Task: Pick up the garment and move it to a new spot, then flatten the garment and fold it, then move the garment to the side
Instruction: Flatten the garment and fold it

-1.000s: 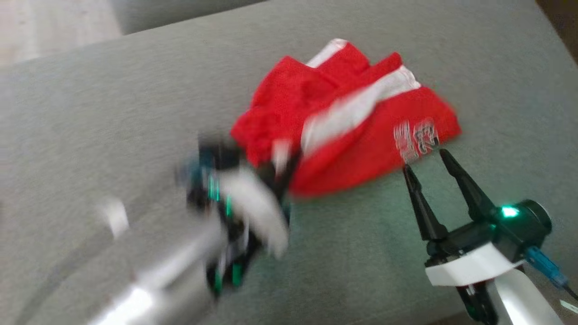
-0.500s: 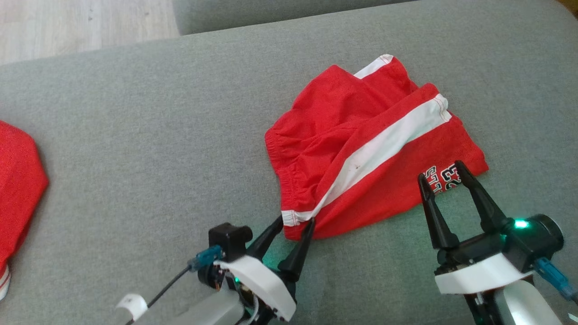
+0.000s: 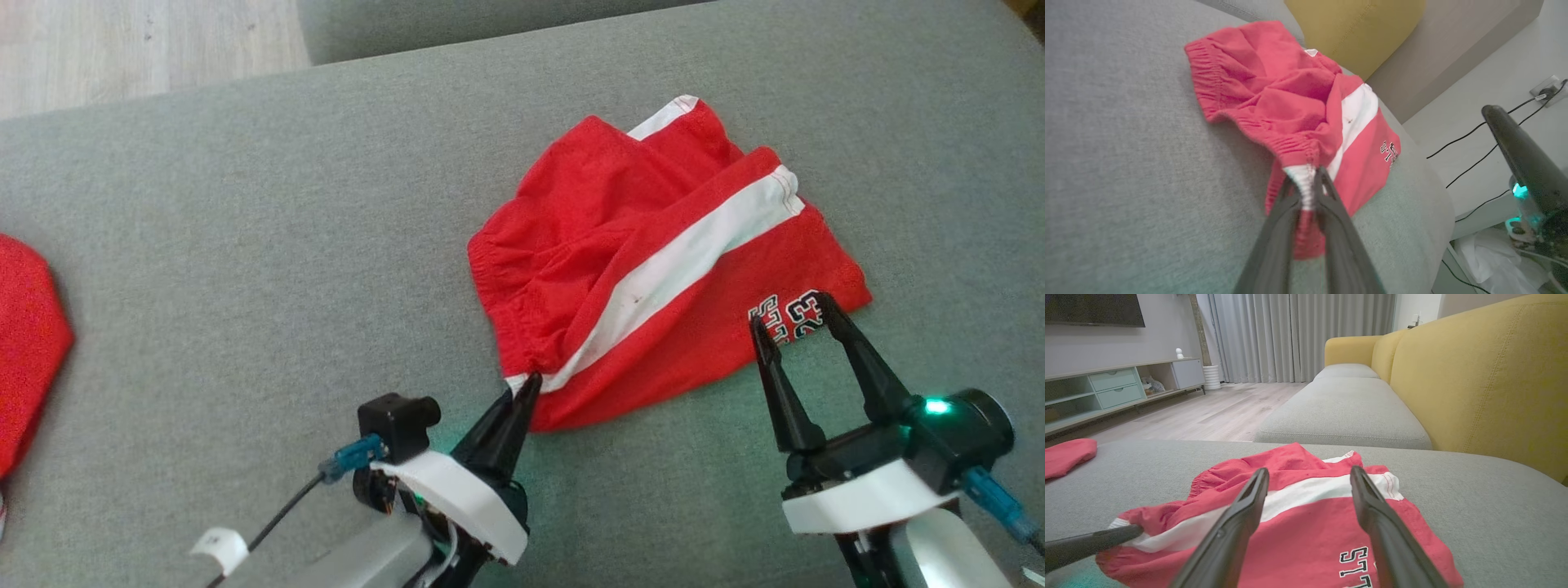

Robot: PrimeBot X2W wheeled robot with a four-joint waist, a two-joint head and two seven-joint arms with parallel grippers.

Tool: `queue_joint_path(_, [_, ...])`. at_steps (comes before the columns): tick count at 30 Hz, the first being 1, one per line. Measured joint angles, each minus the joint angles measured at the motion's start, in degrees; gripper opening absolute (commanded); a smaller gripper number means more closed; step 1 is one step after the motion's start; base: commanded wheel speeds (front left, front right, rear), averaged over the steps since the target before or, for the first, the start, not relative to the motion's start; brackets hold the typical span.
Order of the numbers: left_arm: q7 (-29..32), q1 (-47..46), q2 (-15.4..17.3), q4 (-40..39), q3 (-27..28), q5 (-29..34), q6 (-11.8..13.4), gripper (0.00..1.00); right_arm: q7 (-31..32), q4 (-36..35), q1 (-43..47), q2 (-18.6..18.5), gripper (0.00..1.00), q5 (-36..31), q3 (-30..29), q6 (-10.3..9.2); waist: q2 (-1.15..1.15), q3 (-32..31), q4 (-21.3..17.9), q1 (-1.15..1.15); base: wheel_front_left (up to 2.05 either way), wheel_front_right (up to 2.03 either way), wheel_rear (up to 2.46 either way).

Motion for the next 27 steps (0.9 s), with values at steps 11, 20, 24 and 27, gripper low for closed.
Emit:
queue_joint_path(11, [-0.3,2.3,9.2,-8.3,2.1,0.8,3.1,0.0,0.0,0.5,0.0,-0.1,1.0,0.3,-1.1,0.0,0.0,-0.5,0.9,0.0,0.0,0.0,0.0])
queue_joint_path(20, [-0.3,2.9,17.9,-12.3,5.8,2.8,7.5,0.0,0.0,6.6,-0.3,-1.8,1.0,7.7,0.3,0.0,0.0,0.2,4.3,0.0,0.0,0.0,0.0])
queue_joint_path(24, [-0.3,2.4,19.1,-12.1,6.3,5.2,9.7,0.0,0.0,10.4,-2.8,-4.5,1.0,14.8,5.7,0.0,0.0,1.1,5.3,0.0,0.0,0.0,0.0])
queue_joint_path(27, [-0.3,1.4,19.0,-11.7,6.3,6.5,10.6,0.0,0.2,12.7,-7.1,-8.1,1.0,21.9,12.1,0.0,0.0,1.6,6.0,0.0,0.0,0.0,0.0])
